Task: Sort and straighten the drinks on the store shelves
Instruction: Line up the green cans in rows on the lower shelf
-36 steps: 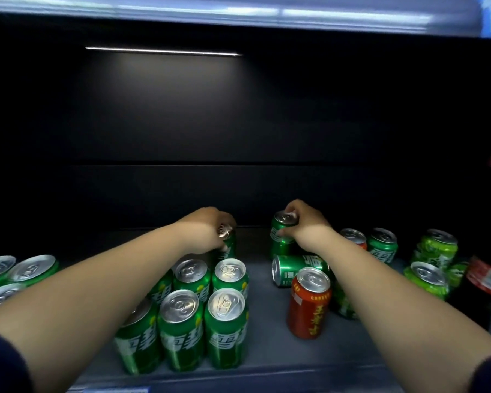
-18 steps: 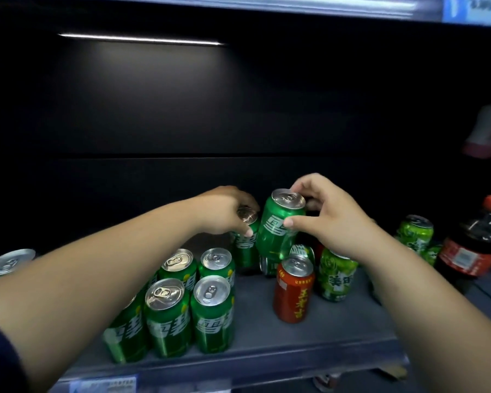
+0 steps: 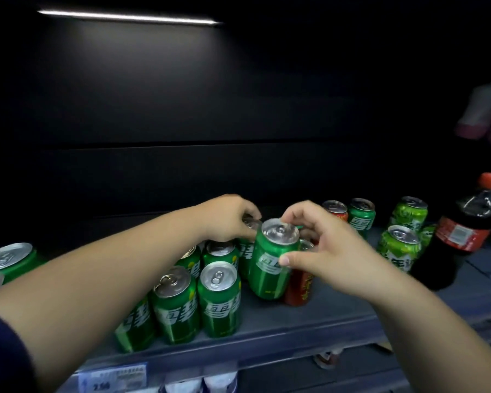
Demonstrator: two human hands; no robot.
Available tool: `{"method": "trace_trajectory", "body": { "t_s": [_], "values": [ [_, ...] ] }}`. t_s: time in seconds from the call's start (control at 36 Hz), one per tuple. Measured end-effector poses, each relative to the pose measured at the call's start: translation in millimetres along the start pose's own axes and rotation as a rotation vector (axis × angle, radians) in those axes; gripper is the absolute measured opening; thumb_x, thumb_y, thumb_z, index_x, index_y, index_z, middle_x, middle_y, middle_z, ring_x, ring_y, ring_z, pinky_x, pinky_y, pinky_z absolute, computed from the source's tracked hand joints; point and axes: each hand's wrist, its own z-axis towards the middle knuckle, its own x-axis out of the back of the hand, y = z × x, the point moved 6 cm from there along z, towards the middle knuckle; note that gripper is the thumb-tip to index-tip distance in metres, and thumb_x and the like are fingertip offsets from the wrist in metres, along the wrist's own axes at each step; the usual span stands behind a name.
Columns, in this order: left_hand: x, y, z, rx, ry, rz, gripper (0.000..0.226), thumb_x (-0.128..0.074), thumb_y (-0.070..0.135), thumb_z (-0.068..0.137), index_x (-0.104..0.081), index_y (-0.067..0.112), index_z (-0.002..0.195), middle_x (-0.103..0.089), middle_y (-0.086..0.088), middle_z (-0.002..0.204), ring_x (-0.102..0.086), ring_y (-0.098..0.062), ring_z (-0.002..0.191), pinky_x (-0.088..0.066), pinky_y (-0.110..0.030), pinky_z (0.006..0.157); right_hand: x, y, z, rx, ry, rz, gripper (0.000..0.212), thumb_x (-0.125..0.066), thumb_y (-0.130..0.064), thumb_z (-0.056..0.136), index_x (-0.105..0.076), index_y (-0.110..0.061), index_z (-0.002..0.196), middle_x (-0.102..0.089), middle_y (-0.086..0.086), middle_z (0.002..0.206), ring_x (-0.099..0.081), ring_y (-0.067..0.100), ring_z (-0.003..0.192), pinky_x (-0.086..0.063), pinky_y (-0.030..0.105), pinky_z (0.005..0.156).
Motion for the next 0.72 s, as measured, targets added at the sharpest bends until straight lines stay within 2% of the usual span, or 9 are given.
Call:
{"method": "trace_trajectory", "body": {
  "t_s": [0.08,0.14,0.25,0.31,0.39,0.47,0.58,0.64,0.72],
  "values": [
    [-8,4,-1,-0.006,-0.017,0.043,0.046,-0.074,0.049,0.081,-0.067,0.028,0.122,-0.058,0.007,0.103,-0.059,-0.014,0.096,-0.051,-0.035,0.089,-15,11,-14,-0.043,-0.006,-0.007,0.047,-0.079,-0.037,0.07,-0.056,-0.04,0.111,-0.063,-0.017,0.115,-0.067,0.031,0.095,-0.057,0.056,0.082],
    [-12,8,-1,-0.038,-0.002,0.082,0.047,-0.073,0.054,0.079,-0.067,0.03,0.119,-0.056,0.005,0.101,-0.057,-0.016,0.094,-0.051,-0.036,0.088,-23,18,-23,-0.079,0.013,-0.009,0.048,-0.078,-0.039,0.069,-0.056,-0.041,0.112,-0.063,-0.017,0.111,-0.068,0.034,0.092,-0.058,0.055,0.079],
    [-17,11,-2,-0.074,0.027,0.153,0.055,-0.072,0.062,0.077,-0.065,0.031,0.122,-0.049,0.004,0.097,-0.056,-0.018,0.091,-0.051,-0.035,0.084,-32,23,-41,-0.097,0.074,-0.065,0.047,-0.082,-0.03,0.078,-0.053,-0.046,0.112,-0.057,-0.028,0.116,-0.066,0.012,0.099,-0.058,0.042,0.084],
    [-16,9,-4,-0.076,0.021,0.151,0.061,-0.071,0.064,0.077,-0.063,0.03,0.127,-0.05,0.004,0.1,-0.055,-0.018,0.095,-0.048,-0.03,0.082,-37,23,-49,-0.101,0.087,-0.067,0.047,-0.082,-0.029,0.08,-0.052,-0.048,0.111,-0.053,-0.034,0.117,-0.065,0.008,0.1,-0.058,0.037,0.085],
    [-17,3,-8,-0.059,-0.043,0.082,0.066,-0.069,0.061,0.081,-0.057,0.028,0.137,-0.058,0.004,0.122,-0.056,-0.016,0.114,-0.045,-0.028,0.092,-42,25,-54,-0.117,0.114,-0.035,0.047,-0.082,-0.024,0.08,-0.053,-0.048,0.108,-0.054,-0.034,0.114,-0.062,-0.001,0.104,-0.056,0.026,0.087],
    [-18,0,-12,-0.038,-0.086,0.046,0.065,-0.067,0.057,0.086,-0.051,0.03,0.142,-0.055,0.006,0.142,-0.052,-0.015,0.127,-0.042,-0.032,0.106,-43,27,-53,-0.143,0.123,0.041,0.049,-0.082,-0.015,0.082,-0.055,-0.047,0.108,-0.057,-0.037,0.112,-0.061,-0.007,0.107,-0.054,0.018,0.088],
    [-16,5,-14,-0.04,-0.09,0.046,0.06,-0.067,0.054,0.087,-0.054,0.03,0.14,-0.059,0.007,0.137,-0.055,-0.013,0.122,-0.043,-0.028,0.102,-51,30,-48,-0.153,0.093,0.143,0.053,-0.076,-0.01,0.086,-0.056,-0.045,0.119,-0.061,-0.025,0.125,-0.054,-0.013,0.119,-0.05,0.018,0.099],
    [-15,9,-15,-0.051,-0.106,0.034,0.054,-0.069,0.05,0.087,-0.057,0.03,0.136,-0.062,0.008,0.131,-0.057,-0.012,0.116,-0.045,-0.029,0.1,-56,34,-48,-0.165,0.1,0.17,0.055,-0.076,-0.015,0.086,-0.055,-0.05,0.122,-0.058,-0.022,0.131,-0.051,-0.014,0.122,-0.051,0.022,0.102],
    [-16,14,-17,-0.059,-0.124,0.042,0.05,-0.067,0.048,0.089,-0.058,0.031,0.135,-0.064,0.009,0.126,-0.059,-0.01,0.109,-0.048,-0.029,0.095,-67,41,-51,-0.195,0.11,0.147,0.068,-0.083,-0.044,0.071,-0.049,-0.057,0.128,-0.053,-0.023,0.136,-0.052,-0.004,0.125,-0.053,0.031,0.101]
  ]
}}
